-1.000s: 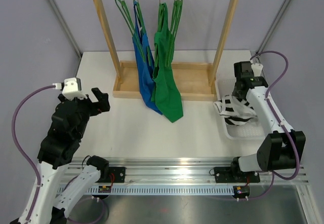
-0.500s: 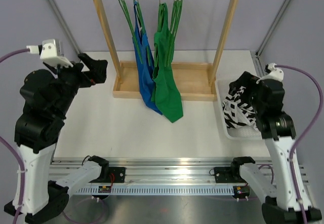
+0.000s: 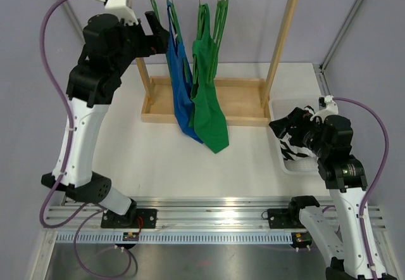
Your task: Remove the tank top from the hanger
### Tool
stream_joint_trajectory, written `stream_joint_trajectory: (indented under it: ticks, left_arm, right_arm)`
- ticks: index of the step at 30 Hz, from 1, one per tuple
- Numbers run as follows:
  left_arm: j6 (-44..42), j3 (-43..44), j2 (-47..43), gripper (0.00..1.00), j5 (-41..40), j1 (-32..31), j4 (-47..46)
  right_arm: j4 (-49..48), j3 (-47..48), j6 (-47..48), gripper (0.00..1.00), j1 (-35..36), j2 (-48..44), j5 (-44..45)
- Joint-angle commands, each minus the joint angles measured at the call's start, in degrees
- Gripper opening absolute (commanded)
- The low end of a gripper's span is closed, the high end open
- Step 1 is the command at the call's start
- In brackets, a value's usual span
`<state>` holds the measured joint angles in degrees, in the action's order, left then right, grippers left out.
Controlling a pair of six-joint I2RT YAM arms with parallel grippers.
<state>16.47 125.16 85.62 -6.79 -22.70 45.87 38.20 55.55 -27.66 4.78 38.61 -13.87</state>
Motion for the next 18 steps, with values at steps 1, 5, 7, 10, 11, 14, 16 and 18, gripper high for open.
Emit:
stream_joint_trajectory:
  ticks: [1,5,7,10,11,14,16,18]
  left_arm:
    - [-1.9,7.2,3.9,0.92,0.1,-2.1,-4.1]
    - [-3.2,9.0,8.5,0.86,-3.9,-3.7,-6.1]
    - [-4.7,9.1,10.8,0.79,-6.3,-4.2,-7.9]
    - [-7.4,9.8,14.0,0.74,-10.9,-5.4,-9.6]
    - [-7.9,11.0,15.2,0.68,-11.6,-5.5,-9.9]
    - [-9.8,14.0,19.5,0.59,-13.0,-5.5,-9.8]
    - [-10.7,17.6,21.8,0.54,-13.3,-5.5,-8.5]
    - [-11.2,19.0,23.8,0.50,-13.9,-5.6,-7.6]
  right_arm:
    - [0.8,-1.1,-1.5,0.92,0.1,0.1,-5.0]
    - [1.5,-2.1,-1.7,0.90,0.1,-0.6,-6.3]
    - [1.4,-2.5,-2.0,0.89,0.1,-1.7,-7.6]
    - [1.4,-2.5,-1.9,0.88,0.1,-2.8,-9.1]
    - [1.6,-2.3,-1.9,0.87,0.1,-3.0,-9.3]
    - [2.1,-2.5,-1.8,0.87,0.1,-3.6,-11.1]
    - [2.4,-2.6,-1.6,0.86,0.1,-4.2,-11.7]
    - [2.8,-2.6,-1.2,0.85,0.1,-4.9,-11.8]
